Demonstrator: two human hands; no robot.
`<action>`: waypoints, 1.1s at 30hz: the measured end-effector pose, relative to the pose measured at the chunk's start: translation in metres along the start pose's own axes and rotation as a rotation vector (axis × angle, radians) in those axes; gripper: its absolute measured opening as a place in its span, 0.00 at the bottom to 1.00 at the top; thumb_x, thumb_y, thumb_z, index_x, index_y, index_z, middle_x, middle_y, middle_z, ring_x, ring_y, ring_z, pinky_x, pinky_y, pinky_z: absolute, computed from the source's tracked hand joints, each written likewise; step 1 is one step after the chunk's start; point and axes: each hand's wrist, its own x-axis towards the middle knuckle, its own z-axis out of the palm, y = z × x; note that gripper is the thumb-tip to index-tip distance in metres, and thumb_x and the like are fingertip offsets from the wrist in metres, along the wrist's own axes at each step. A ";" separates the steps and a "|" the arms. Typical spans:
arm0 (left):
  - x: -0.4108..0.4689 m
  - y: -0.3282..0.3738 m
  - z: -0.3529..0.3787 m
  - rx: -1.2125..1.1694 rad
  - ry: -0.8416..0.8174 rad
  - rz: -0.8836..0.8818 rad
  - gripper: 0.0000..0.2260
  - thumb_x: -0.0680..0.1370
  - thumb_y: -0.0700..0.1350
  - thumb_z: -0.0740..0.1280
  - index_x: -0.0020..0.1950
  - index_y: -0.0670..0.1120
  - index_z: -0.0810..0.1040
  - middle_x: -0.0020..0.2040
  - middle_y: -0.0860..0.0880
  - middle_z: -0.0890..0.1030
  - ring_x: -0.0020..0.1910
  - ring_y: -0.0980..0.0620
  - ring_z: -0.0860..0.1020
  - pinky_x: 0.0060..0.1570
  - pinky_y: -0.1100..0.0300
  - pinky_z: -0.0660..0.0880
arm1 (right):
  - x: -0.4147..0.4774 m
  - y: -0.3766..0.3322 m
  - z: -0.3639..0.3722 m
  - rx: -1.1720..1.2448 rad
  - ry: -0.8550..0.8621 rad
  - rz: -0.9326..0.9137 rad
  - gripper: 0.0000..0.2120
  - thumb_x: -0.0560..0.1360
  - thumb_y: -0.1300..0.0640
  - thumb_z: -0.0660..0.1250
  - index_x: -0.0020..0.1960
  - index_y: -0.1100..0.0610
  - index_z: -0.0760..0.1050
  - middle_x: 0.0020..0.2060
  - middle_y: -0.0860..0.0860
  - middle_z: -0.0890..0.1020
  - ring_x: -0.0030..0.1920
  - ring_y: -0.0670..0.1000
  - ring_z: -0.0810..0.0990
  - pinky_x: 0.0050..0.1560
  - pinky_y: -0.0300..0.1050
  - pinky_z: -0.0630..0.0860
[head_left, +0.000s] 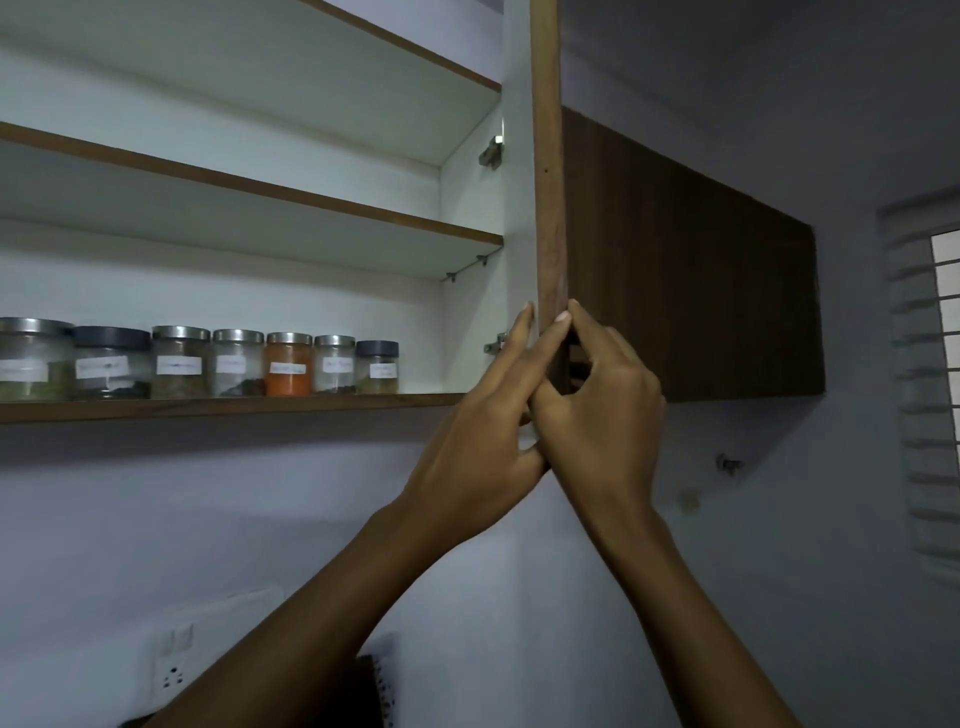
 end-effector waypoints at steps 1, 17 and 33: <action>-0.004 -0.002 -0.006 0.002 0.012 -0.003 0.35 0.73 0.43 0.64 0.75 0.55 0.51 0.78 0.51 0.51 0.71 0.69 0.56 0.64 0.66 0.69 | -0.003 -0.005 0.006 -0.004 -0.004 -0.010 0.24 0.73 0.58 0.68 0.68 0.56 0.68 0.55 0.51 0.79 0.46 0.40 0.72 0.42 0.22 0.64; -0.056 -0.056 -0.093 0.045 0.155 -0.022 0.34 0.69 0.34 0.66 0.73 0.43 0.58 0.71 0.47 0.65 0.67 0.58 0.67 0.57 0.62 0.76 | -0.031 -0.073 0.104 -0.020 -0.027 -0.013 0.23 0.74 0.57 0.67 0.68 0.55 0.69 0.57 0.53 0.78 0.52 0.52 0.79 0.45 0.38 0.70; -0.108 -0.142 -0.148 0.543 0.354 -0.193 0.25 0.71 0.44 0.67 0.68 0.41 0.71 0.64 0.45 0.76 0.62 0.49 0.76 0.57 0.58 0.75 | -0.050 -0.080 0.231 0.100 -0.115 -0.053 0.26 0.71 0.55 0.69 0.68 0.53 0.68 0.64 0.53 0.71 0.67 0.57 0.66 0.53 0.52 0.78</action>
